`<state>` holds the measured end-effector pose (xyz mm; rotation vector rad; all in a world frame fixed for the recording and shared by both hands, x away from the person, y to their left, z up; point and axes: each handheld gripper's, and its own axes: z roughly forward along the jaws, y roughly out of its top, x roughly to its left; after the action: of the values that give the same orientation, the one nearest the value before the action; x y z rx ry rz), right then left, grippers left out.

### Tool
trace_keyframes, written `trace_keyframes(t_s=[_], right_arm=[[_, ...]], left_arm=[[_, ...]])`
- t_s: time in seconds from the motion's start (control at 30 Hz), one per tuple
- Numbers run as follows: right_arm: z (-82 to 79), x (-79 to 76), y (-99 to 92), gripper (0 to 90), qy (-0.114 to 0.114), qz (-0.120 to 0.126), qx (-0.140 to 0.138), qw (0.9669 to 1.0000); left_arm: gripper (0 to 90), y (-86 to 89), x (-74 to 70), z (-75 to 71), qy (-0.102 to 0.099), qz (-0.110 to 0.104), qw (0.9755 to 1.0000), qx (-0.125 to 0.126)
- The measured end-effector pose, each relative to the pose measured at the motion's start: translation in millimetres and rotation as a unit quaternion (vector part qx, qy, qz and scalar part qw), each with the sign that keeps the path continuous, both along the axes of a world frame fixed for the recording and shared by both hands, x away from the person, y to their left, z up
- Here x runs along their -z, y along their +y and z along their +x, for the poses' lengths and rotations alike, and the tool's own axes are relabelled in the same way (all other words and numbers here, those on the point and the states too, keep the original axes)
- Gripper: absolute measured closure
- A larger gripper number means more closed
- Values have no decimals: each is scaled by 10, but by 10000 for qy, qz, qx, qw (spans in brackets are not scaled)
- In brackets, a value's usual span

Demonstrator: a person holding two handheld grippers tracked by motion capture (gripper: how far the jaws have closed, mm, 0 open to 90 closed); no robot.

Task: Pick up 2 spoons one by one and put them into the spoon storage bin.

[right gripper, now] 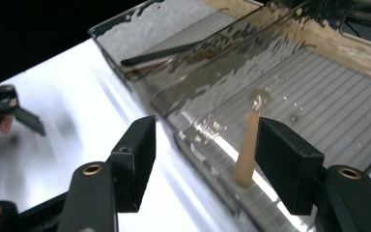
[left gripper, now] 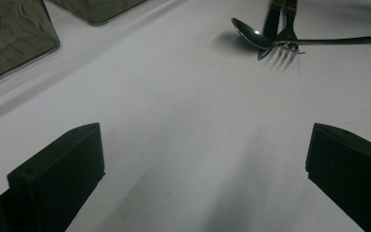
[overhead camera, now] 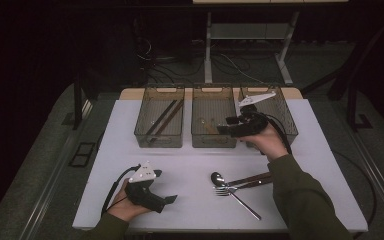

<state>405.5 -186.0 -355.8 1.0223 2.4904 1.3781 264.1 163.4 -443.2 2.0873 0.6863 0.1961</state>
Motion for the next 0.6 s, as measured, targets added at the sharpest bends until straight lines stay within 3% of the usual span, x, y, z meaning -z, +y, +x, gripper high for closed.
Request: trace_keyframes(t_s=[0.27,0.5,0.6], right_arm=[[-296,132,-112,415,45,-10,-137,9999],[-605,271,-136,579,91,-63,-344,9993],[-750,337,-120,673,177,-261,-473,9984]], left_arm=[[0,-6,2,3,0,29,10000,5],[0,-8,3,2,-1,42,10000,-3],[0,-8,-1,-1,-9,42,10000,-4]])
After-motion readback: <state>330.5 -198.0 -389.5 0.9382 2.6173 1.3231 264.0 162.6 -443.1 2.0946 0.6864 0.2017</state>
